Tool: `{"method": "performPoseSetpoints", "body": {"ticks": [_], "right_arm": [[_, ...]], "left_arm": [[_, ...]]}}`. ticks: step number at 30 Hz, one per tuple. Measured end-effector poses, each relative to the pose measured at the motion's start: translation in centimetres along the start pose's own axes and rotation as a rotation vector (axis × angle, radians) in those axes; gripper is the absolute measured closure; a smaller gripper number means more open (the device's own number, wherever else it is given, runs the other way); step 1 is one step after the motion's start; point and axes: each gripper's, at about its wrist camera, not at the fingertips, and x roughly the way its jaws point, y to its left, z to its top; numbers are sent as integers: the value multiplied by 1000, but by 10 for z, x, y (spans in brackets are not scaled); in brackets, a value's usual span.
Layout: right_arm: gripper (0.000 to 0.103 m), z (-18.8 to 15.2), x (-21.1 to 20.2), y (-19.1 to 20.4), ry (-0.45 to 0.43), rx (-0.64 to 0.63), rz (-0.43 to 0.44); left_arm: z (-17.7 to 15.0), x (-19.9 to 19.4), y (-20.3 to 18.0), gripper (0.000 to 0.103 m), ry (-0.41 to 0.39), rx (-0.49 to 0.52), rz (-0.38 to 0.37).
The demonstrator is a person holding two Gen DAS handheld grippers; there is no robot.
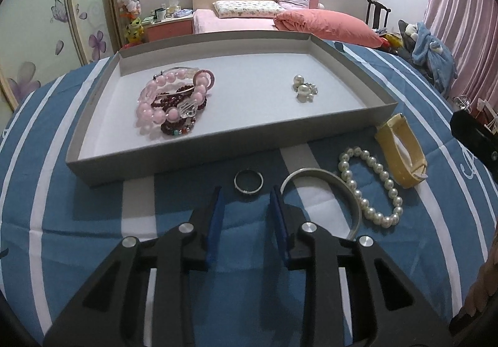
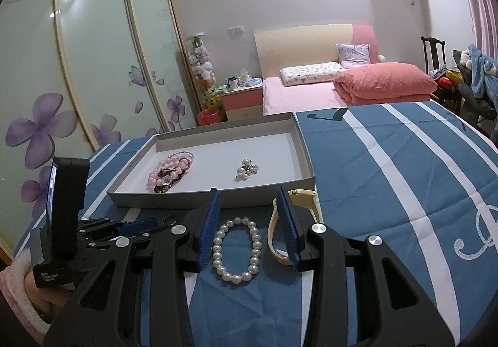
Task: Organize jewelry
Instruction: 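Lower the left tool onto the silver ring and close it, then lift the silver ring with the left tool while the right tool reaches the yellow watch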
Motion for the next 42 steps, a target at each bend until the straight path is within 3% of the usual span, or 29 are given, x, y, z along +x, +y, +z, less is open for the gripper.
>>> {"method": "performPoseSetpoints", "body": {"ticks": [16,31,36,42], "right_arm": [[64,1,-1,-2,1,8,-2],[64,3,-5,8,-4,-7,20],[64,5,-5,13,-9,-16,25],[64,3,-2,19,9,-38,33]], "left_arm": [[12,9,-9,82,5,20,38],[-7,-16,75,82,-2,-139,174],[-16,-27,92,83,-24,-199,151],[-19,-42,88,83,-73,-199,128]]}}
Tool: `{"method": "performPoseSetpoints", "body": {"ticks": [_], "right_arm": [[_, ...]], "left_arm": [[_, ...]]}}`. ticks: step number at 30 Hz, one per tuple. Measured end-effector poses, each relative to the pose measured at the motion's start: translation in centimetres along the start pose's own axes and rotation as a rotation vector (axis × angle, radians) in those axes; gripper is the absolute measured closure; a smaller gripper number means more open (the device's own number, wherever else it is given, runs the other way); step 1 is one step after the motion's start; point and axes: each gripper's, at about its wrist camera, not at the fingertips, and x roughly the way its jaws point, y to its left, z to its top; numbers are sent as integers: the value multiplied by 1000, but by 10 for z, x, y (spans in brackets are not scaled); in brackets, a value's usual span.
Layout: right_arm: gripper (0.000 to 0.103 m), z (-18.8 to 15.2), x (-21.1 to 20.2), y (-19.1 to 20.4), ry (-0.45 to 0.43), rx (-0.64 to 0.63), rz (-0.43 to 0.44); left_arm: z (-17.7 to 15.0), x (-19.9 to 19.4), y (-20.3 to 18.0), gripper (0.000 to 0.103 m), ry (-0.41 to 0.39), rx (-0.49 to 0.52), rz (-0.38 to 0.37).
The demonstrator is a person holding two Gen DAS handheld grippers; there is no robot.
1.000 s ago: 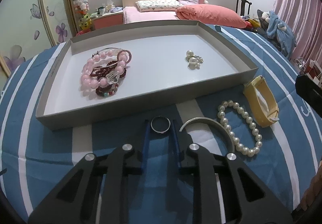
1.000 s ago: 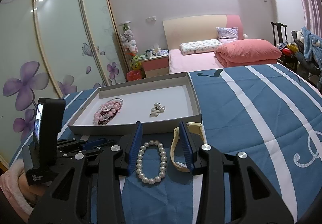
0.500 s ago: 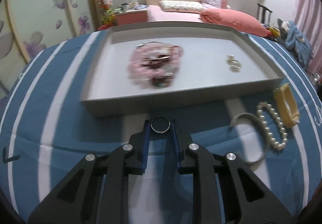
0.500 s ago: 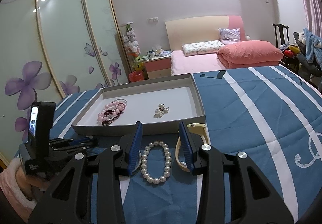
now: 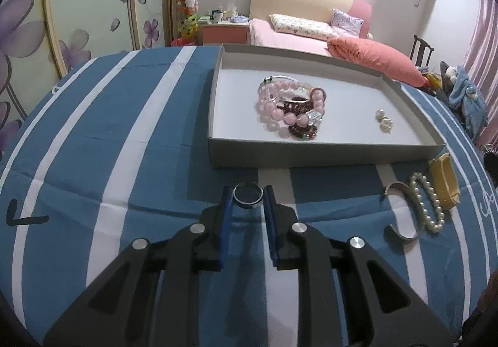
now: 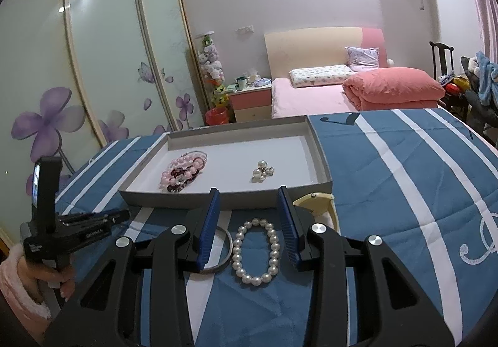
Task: Organize jewelry
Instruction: 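Lift the silver ring with the left tool while the right tool reaches the yellow watch, then close the right tool on the yellow watch strap and lift it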
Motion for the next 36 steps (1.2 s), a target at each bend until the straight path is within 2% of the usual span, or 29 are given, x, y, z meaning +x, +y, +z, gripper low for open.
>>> {"method": "performPoseSetpoints", "body": {"ticks": [6,17,20,22,23,32,36], "right_arm": [[64,-11,4,2,49,-22,-4],[64,-12,32,-42,161,50,-157],[63,-9,42,-47,187,74,-164],[38,-8,46,-45,193,65,-177],[35,-7,48,-44,194,56,-185],[35,-9,61,-42,249,33,-195],[41,-11,65,-45,285,39,-206]], "left_arm": [[5,-16,9,83,-49,-16,-5],[9,-28,20,83,-83,-35,-4],[10,-28,18,83,-83,-32,-8],[10,-28,18,83,-83,-30,-9],[10,-28,18,83,-83,-31,-9],[8,-29,18,83,-83,-31,-10],[9,-29,19,83,-84,-32,-12]]}}
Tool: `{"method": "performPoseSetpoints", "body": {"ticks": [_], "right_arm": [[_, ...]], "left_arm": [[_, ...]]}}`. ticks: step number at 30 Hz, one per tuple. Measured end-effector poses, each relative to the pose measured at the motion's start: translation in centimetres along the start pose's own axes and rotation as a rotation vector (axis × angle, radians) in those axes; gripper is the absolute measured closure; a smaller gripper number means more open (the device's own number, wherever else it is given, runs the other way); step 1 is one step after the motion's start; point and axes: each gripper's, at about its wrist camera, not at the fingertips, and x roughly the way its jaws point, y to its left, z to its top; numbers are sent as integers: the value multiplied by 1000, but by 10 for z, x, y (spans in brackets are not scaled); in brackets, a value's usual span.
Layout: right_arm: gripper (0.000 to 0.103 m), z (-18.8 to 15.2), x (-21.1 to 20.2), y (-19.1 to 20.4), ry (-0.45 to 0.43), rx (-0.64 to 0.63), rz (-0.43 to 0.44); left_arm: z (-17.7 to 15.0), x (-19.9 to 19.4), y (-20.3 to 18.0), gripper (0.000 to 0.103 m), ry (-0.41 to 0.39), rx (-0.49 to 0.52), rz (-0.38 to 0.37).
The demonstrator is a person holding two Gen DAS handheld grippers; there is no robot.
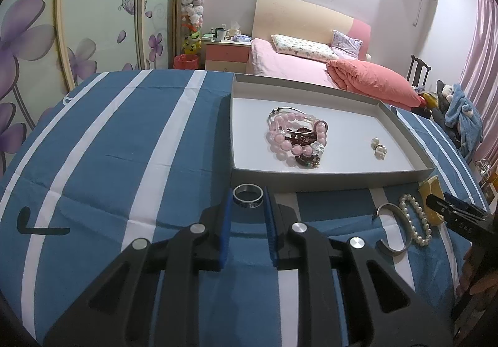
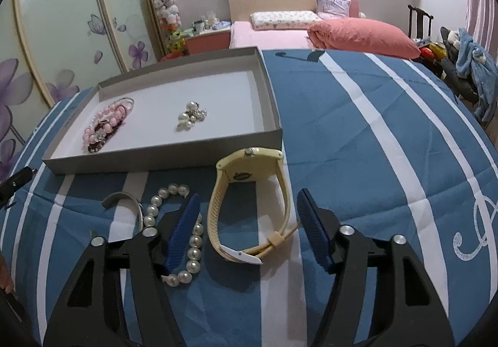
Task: Organize jewelry
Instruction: 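Close the right tool on the yellow watch strap and lift it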
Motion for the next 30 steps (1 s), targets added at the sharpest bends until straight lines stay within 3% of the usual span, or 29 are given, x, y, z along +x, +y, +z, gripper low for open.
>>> {"method": "performPoseSetpoints", "body": {"ticks": [4,7,14,30], "right_arm": [[61,0,0,-5,4,9,-2],[65,-2,-4,-9,4,18,15],[65,-5,-23,-16,-60,66,54],[65,7,-79,14,-293,-12,87]], "left_arm": [[1,-1,1,83,-3,-1,0],[2,-4,2,83,-10,-4,1],[4,-15,2,83,-38,-5,-5],[8,-44,-14,83,-118,17,-36]]}}
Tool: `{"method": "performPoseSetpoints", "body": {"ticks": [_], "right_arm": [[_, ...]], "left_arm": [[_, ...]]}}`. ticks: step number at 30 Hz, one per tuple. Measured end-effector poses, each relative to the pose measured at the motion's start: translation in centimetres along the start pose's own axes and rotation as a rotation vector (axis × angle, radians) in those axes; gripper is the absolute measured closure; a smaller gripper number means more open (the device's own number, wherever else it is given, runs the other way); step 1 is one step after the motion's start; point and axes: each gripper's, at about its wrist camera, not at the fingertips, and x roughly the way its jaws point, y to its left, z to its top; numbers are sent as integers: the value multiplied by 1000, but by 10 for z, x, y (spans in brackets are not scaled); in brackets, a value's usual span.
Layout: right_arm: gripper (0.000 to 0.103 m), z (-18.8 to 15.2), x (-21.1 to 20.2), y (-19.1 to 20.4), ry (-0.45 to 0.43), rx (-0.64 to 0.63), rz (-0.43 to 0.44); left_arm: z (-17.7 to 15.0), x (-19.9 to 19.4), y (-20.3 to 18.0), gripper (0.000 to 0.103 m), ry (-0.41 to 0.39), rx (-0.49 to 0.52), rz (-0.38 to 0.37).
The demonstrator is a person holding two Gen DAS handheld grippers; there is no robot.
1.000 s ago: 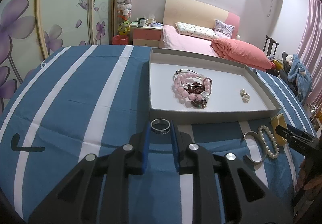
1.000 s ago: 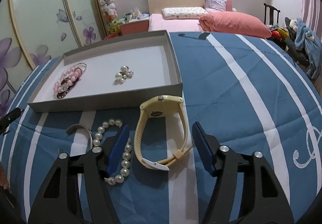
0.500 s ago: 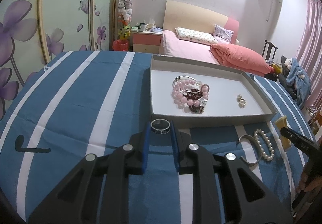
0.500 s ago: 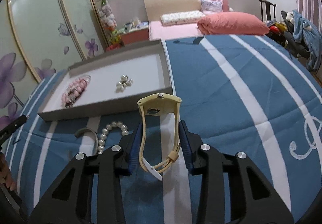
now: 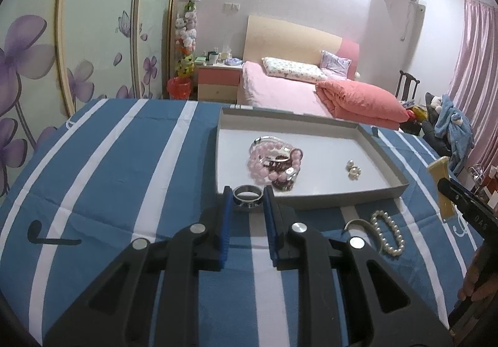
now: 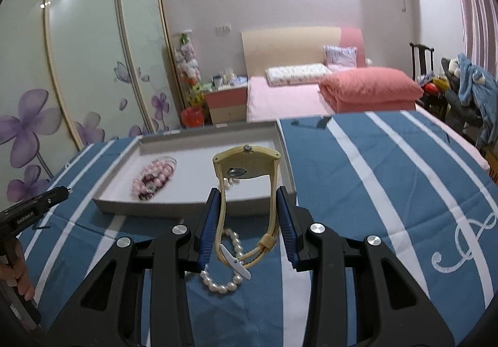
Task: Organize jewelry
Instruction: 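Close the right tool on the yellow watch strap and lift it, then carry the ring into the tray with left tool while right tool carries the watch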
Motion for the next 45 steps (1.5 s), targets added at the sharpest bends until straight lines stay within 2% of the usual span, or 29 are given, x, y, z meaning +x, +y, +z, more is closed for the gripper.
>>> {"method": "performPoseSetpoints", "body": {"ticks": [12,17,27,45], "right_arm": [[65,7,-23,18,-147,-55,13],[65,11,-28,21,-193,-62,13],[65,16,-27,25,-231,-67,19],[65,22,-21,36,-274,-96,34]], "left_arm": [[4,-19,-26,83,-86,40,-27],[6,-26,-37,83,-136,65,-16],[9,-38,-60,83,-235,126,28],[13,-25,-71,83,-268,150,43]]}}
